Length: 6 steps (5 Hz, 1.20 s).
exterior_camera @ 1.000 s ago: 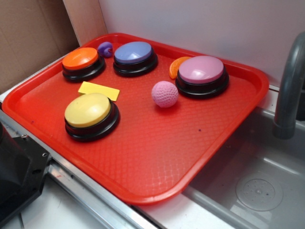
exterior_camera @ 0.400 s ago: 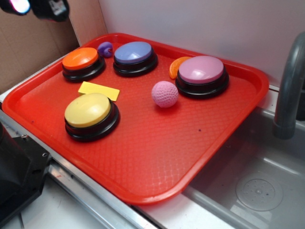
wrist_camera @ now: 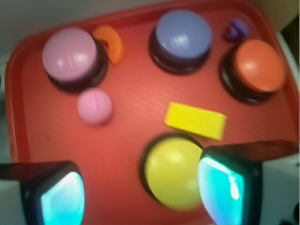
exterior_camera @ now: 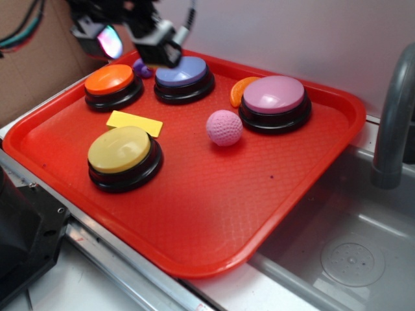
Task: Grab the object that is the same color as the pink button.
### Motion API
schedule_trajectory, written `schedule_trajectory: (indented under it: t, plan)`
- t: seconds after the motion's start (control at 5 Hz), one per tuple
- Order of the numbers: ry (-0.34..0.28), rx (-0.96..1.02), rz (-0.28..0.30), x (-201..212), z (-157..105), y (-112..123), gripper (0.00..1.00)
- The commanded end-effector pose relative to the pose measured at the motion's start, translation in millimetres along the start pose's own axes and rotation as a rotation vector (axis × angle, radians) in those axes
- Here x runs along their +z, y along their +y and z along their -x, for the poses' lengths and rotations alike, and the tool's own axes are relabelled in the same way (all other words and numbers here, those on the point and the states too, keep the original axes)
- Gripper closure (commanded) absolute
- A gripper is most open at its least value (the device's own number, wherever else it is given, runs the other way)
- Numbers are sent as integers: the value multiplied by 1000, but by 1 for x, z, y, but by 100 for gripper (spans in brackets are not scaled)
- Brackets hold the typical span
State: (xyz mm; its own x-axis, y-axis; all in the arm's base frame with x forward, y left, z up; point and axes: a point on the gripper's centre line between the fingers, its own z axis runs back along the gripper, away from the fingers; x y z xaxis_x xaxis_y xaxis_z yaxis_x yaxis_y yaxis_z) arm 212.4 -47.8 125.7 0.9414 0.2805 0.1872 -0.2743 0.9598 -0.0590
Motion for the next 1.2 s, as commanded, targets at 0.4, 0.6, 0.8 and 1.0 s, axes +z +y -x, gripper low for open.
schedule_trajectory:
  t: [0.4,0.6,0.8,1.0]
  plan:
    - [-53,-53,65,-83,-43,-50,0]
    - [-53,-59,36,-93,-48,-45,0]
    - [-68,-43,-3,-97,-49,-43,47]
    - [-86,-42,-24,-94,-48,-44,100]
